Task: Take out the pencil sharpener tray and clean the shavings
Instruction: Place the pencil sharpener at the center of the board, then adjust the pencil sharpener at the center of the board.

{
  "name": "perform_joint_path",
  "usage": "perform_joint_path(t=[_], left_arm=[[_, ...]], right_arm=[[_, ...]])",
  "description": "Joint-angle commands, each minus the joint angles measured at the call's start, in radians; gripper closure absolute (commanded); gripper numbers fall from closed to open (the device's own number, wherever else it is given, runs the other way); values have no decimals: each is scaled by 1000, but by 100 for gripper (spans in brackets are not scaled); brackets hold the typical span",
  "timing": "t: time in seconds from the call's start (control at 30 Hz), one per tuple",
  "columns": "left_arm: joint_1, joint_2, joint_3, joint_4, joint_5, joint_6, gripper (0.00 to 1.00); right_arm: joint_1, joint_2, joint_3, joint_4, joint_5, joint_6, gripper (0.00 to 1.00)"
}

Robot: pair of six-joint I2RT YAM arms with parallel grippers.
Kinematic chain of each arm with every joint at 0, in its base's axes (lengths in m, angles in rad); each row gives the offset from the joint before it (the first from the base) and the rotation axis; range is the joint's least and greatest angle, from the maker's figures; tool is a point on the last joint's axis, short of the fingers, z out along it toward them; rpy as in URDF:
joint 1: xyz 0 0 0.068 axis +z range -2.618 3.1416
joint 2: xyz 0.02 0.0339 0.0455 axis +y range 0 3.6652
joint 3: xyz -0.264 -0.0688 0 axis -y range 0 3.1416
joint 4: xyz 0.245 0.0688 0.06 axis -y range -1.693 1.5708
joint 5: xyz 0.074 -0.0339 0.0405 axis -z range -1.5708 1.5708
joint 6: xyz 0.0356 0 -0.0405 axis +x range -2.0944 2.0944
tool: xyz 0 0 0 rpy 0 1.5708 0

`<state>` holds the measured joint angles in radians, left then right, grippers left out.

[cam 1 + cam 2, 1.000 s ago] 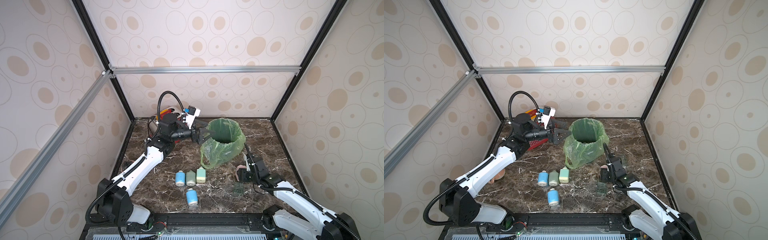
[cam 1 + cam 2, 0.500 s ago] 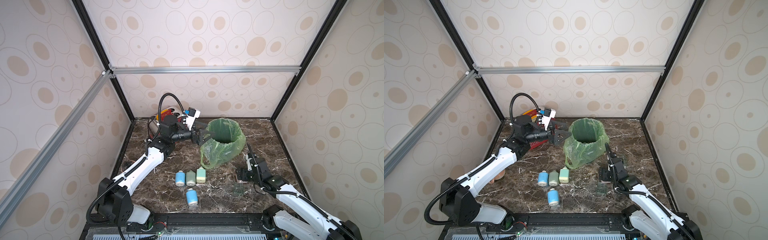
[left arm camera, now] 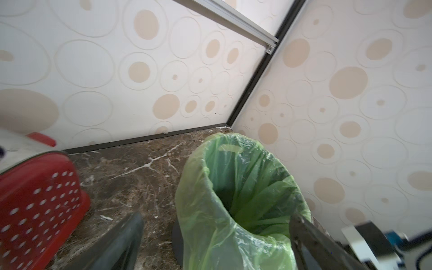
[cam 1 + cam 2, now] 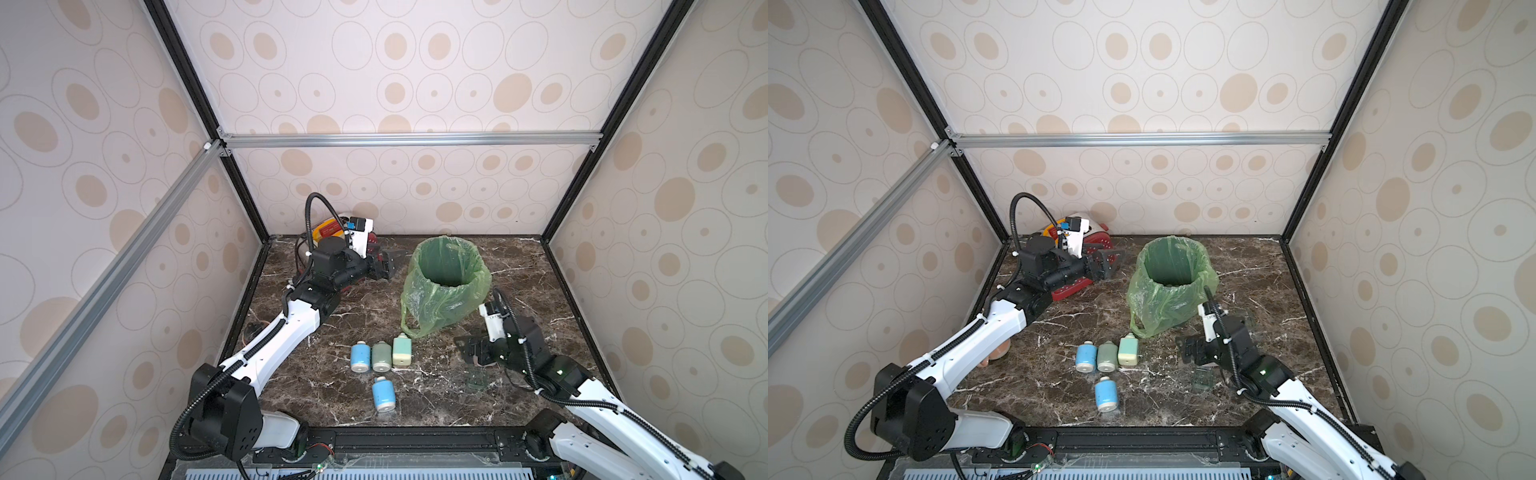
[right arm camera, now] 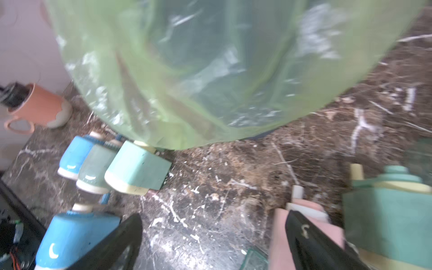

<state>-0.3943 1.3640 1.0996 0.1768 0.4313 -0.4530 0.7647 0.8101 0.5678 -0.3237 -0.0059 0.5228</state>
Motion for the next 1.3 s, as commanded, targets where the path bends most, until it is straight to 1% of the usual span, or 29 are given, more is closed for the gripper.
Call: perform_joint_path(t=[0.0,0.1,0.17,0.27,0.4,0.5,0.63,0.83,1.07,1.17,1.27], left_arm=[[16,-52,-8,-32,-163,-39,1],[18,-91,-31,-60,-252,-36,1],[18,-124,-54,-62,-314,-43,1],[17,-167,-89,-59,-388,-50,1],[17,-200,-99,-68,-406,-46,1],[18,-218,-110,-68,-418,-49,1],[18,-232,-116,-66,-425,-49,1],[17,-242,-121,-64,-426,-49,1],[18,-249,-129,-56,-427,-49,1],[17,-248,-130,-54,-428,-49,1],[18,-248,-133,-51,-427,-47,1]], right_arm=[[130,114,29,69,77,2,1],[254,255,69,146,141,-1,1],[312,364,117,172,163,-8,1],[338,504,187,187,164,18,1],[338,636,300,104,157,36,3],[338,663,322,113,143,26,4],[332,688,349,85,162,42,3],[331,766,413,48,110,45,3],[324,810,445,17,109,59,4],[320,822,452,10,123,65,7],[318,826,456,3,138,68,15]])
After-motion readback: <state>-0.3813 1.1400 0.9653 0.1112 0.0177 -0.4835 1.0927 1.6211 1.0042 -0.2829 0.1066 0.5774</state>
